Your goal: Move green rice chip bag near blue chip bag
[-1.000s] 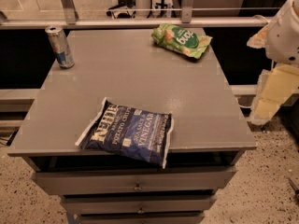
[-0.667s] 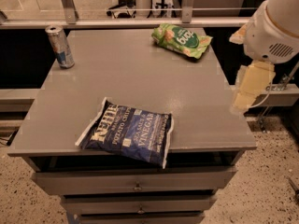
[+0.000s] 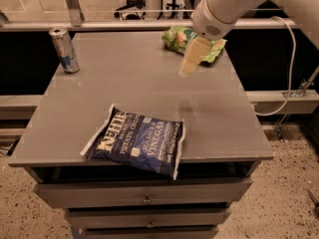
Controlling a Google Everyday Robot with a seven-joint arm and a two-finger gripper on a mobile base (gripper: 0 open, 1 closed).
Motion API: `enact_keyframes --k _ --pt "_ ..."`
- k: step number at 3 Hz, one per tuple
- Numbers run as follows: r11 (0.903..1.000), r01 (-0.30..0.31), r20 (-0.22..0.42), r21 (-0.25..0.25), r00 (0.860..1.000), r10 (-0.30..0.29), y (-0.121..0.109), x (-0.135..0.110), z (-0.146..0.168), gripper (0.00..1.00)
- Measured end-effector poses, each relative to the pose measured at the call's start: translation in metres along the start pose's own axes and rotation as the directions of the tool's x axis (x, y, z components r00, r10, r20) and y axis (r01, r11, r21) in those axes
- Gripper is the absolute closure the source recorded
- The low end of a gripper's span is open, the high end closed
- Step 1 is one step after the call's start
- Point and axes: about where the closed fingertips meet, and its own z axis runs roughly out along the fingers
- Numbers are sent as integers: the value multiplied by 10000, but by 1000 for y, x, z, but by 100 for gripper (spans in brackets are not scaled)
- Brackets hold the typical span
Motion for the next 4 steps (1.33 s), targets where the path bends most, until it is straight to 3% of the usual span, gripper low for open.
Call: enact_keyframes --k 1,2,3,4 --pt "9974 -280 738 666 9970 231 -50 -25 37 0" --pt "9741 -1640 874 1555 9845 1518 -111 0 67 0" --pt "9477 -2531 822 1944 9670 2413 -136 24 80 0" --pt "9114 -3577 415 2034 9332 3570 -147 57 110 0"
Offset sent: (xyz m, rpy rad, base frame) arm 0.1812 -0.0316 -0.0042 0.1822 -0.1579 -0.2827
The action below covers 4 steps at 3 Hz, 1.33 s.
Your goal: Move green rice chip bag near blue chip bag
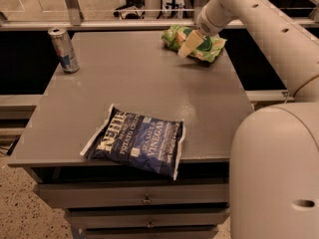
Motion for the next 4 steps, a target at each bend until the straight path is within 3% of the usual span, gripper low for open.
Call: enact_keyframes --k 1,3,4 --pt "9987 -493 -346 -93 9982 489 0 11 18 0" --pt "9972 -595 -808 -461 9952 556 4 5 25 47" --pt "9954 -226 -872 -926 9961 146 15 1 20 69"
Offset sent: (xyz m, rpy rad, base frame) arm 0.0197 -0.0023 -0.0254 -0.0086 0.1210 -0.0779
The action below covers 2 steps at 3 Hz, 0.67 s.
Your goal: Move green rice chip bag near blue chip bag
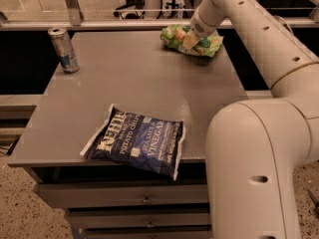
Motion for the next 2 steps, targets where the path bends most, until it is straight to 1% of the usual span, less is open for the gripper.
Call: enact_keyframes --k 1,2 --pt "9909 902 -111 -1001 9957 -917 34 -3 -4 99" --pt "9426 2915 257 -1632 9563 -2913 74 -20 -43 100"
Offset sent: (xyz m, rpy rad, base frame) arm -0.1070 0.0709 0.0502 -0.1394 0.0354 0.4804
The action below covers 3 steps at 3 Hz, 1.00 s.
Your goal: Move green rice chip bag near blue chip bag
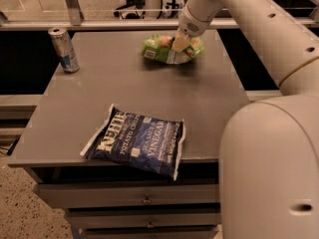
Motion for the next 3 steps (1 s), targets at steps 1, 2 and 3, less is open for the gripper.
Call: enact_keyframes --k 1,2,3 --pt "9841 1745 27 -343 9847 -1745 41 -15 -36 100" --pt "9327 3577 61 -452 9338 -3578 86 -2 -66 100" --pt "8988 4360 83 -447 8999 -4361 105 14 -76 100"
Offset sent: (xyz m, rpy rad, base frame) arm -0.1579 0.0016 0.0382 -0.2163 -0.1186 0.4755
